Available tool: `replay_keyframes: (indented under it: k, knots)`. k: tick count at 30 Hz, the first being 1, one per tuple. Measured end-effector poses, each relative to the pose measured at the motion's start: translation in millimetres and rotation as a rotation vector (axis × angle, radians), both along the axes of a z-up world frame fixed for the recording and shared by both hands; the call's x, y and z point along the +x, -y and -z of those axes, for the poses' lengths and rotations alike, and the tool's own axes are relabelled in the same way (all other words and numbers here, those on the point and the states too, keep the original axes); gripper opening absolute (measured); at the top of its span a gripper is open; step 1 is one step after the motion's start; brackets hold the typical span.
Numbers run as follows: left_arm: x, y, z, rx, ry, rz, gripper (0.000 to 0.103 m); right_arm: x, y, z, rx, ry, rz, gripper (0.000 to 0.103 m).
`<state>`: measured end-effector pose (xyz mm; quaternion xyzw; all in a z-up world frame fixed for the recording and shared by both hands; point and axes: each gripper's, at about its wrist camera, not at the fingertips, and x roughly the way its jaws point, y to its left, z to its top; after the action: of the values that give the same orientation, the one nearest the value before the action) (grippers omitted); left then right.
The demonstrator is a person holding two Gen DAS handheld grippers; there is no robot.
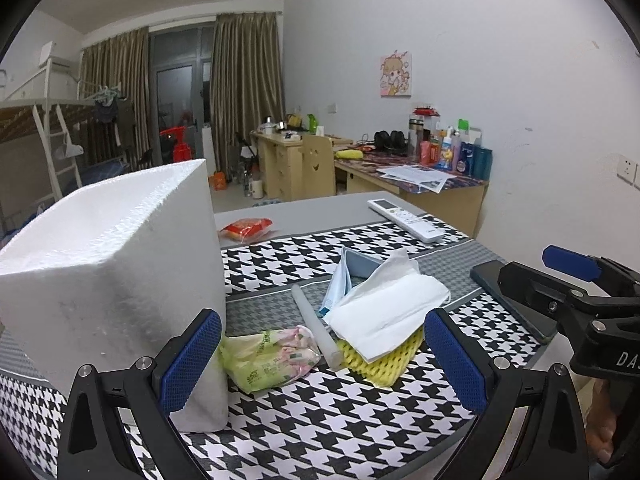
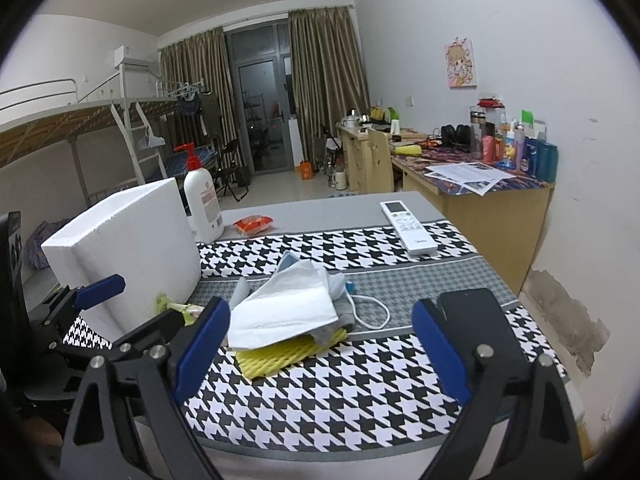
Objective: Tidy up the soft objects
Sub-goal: 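Move the left tool toward the wet wipes pack while the right tool approaches the white tissue, then close the left gripper on the green wet wipes pack while the right gripper pinches the white tissue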
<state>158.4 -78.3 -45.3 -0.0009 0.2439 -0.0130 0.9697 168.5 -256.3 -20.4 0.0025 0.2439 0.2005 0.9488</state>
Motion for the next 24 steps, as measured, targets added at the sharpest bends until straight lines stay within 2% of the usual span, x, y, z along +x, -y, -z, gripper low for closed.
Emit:
replay_keyframes:
  k: [15,24]
  knots:
    - [29.5,11.7,13.2,0.046,-0.042,-0.053,0.101,25.4,1.9,10.3,-0.001,-0.049,-0.033,0.093]
    - [40.3,-4.7,15.6,0.049,-0.051,-0.144,0.101,37.5,-4.2,13.6,0.000,-0.068,-0.052,0.093]
